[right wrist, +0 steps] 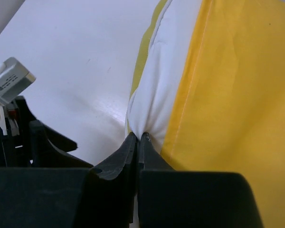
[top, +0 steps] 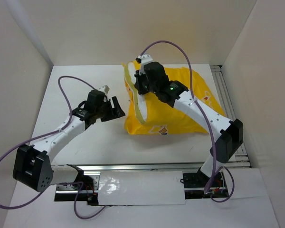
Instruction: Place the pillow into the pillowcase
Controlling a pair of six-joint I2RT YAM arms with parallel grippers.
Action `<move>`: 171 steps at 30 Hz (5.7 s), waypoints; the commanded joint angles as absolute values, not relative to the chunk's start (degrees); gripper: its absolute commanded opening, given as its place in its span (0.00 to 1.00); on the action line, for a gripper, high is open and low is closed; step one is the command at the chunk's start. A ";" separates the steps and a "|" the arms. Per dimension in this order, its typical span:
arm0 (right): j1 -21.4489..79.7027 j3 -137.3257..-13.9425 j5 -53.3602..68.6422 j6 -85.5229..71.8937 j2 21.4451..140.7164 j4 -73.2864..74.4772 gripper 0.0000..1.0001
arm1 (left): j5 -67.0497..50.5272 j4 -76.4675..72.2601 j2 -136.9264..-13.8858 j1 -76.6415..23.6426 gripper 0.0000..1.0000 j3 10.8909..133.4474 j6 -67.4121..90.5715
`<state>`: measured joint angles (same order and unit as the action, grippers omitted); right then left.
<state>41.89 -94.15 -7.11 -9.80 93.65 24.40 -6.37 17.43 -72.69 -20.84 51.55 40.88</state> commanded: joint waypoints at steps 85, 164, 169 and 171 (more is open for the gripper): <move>37.97 -62.42 9.46 -24.33 88.42 3.75 0.00 | 11.60 27.07 -77.34 -15.90 0.00 49.92 43.15; 28.92 -67.41 44.30 -46.85 93.78 -19.51 0.00 | 9.67 -7.38 -104.85 -42.36 0.08 48.70 20.65; 27.87 -66.36 43.77 -46.24 91.76 -18.29 0.00 | 10.80 -7.38 -104.77 -42.36 0.00 48.69 23.55; 27.86 -65.83 42.28 -45.71 91.14 -17.06 0.00 | 12.90 -7.38 -101.00 -42.36 0.00 47.38 26.17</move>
